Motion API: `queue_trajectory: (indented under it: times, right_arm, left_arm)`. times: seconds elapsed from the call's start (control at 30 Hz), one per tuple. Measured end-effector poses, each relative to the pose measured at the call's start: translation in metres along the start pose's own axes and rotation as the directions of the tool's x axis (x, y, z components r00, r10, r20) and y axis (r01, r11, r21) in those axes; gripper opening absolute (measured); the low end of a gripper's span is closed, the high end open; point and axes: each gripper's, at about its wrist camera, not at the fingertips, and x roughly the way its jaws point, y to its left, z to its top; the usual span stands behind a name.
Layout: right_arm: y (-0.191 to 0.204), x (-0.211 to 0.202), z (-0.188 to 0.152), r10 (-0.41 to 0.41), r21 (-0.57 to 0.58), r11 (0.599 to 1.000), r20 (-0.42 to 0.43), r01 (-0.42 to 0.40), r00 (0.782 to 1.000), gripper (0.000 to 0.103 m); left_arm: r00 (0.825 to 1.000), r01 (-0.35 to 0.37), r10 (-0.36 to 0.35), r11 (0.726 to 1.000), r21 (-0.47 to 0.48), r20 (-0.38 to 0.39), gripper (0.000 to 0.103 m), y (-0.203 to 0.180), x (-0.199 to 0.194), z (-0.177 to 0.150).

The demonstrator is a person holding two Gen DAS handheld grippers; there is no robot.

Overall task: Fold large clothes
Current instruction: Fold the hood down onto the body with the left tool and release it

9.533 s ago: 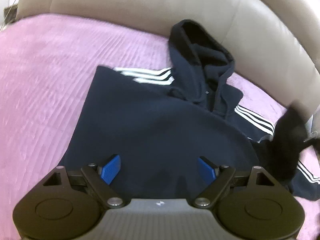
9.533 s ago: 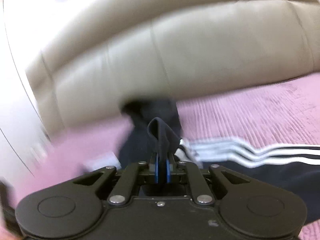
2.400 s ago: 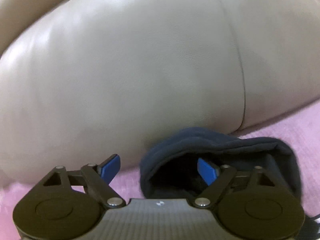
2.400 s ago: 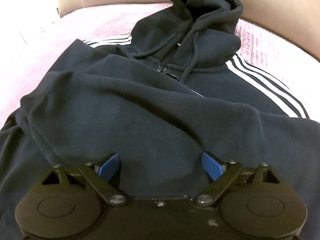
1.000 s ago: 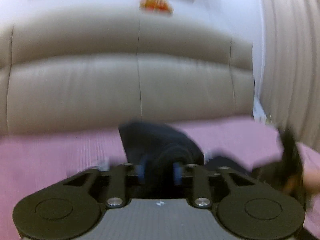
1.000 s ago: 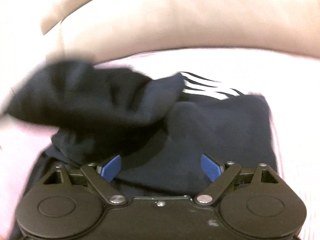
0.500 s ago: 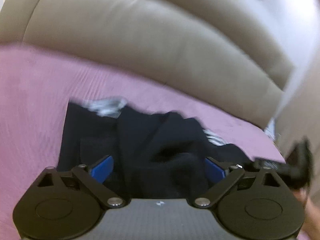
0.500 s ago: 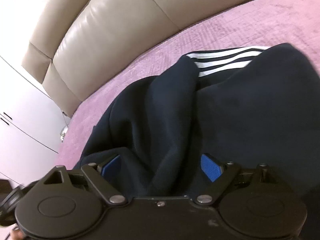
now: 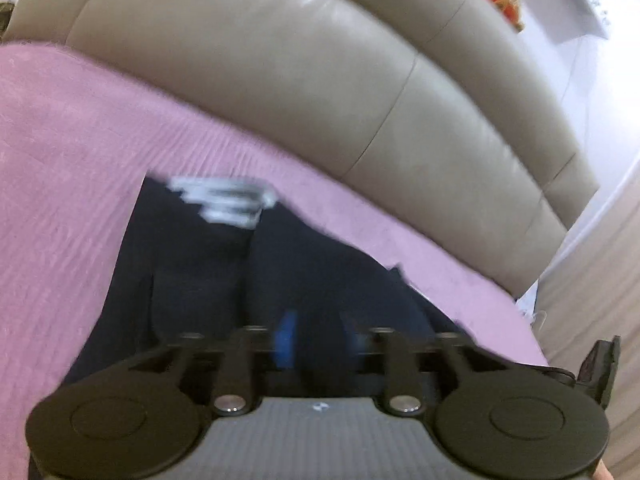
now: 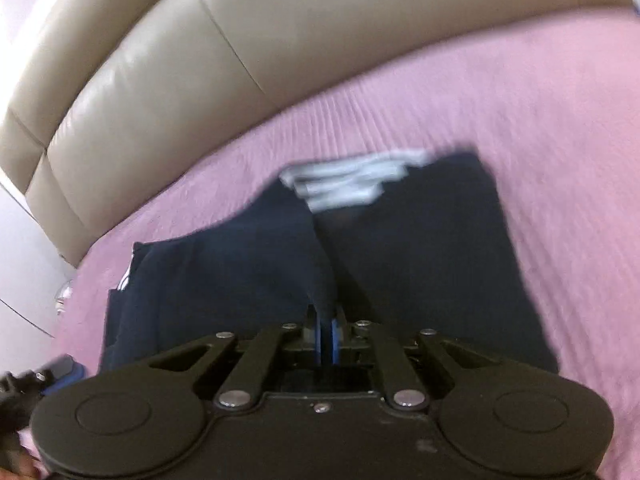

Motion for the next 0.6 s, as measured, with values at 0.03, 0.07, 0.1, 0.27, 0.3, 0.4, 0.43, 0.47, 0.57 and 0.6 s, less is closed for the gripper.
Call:
queue_trajectory:
  times: [0.03, 0.07, 0.1, 0.27, 0.3, 0.4, 0.43, 0.47, 0.57, 0.6]
  right_arm:
    - [-0.002, -0.002, 0.001, 0.011, 0.015, 1.000, 0.000, -0.011, 1.000, 0.015]
    - [-0.003, -0.003, 0.002, 0.022, 0.026, 0.999, -0.007, -0.022, 1.000, 0.022]
    - [-0.004, -0.004, 0.003, 0.030, 0.031, 0.999, -0.018, -0.030, 0.999, 0.028]
    - [0.014, 0.003, 0.001, 0.054, -0.052, 0.997, -0.100, -0.059, 0.993, 0.047]
    - [0.018, 0.001, -0.001, 0.039, -0.066, 0.997, -0.079, -0.044, 0.996, 0.019]
    - [0.020, -0.024, -0.006, 0.103, -0.059, 0.993, 0.041, -0.100, 0.994, 0.017]
    - [0.018, -0.031, -0.009, 0.103, -0.047, 0.994, 0.056, -0.100, 0.993, 0.017]
    - [0.014, -0.032, -0.013, 0.084, -0.046, 0.996, 0.047, -0.082, 0.995, 0.016]
    - [0.007, -0.009, -0.024, -0.018, -0.071, 0.997, -0.015, 0.017, 1.000, 0.016]
    - [0.002, -0.001, -0.027, -0.035, -0.080, 0.996, -0.032, 0.033, 0.999, 0.018]
  left_arm:
    - [1.000, 0.007, -0.007, 0.999, -0.035, -0.008, 0.051, 0.008, 0.002, -0.003]
    - [1.000, 0.008, -0.009, 0.998, -0.062, -0.021, 0.051, 0.014, 0.007, -0.006]
    - [0.999, -0.013, 0.010, 0.997, -0.076, -0.040, 0.051, 0.019, 0.012, -0.007]
    - [0.985, -0.042, 0.033, 0.998, -0.047, -0.169, 0.049, 0.024, 0.045, -0.018]
    - [0.985, -0.039, 0.033, 0.999, -0.032, -0.172, 0.021, 0.020, 0.048, -0.018]
    - [0.994, -0.040, 0.043, 0.999, 0.037, -0.100, 0.007, 0.005, 0.037, -0.014]
    - [0.998, -0.034, 0.036, 0.999, 0.037, -0.043, 0.007, 0.001, 0.021, -0.012]
    - [0.998, -0.053, 0.053, 0.998, 0.038, 0.019, 0.007, 0.001, 0.007, -0.009]
    - [0.985, -0.160, 0.156, 0.986, 0.056, 0.075, 0.007, 0.012, -0.016, -0.004]
    - [0.982, -0.185, 0.183, 0.981, 0.060, 0.039, 0.007, 0.020, -0.012, -0.008]
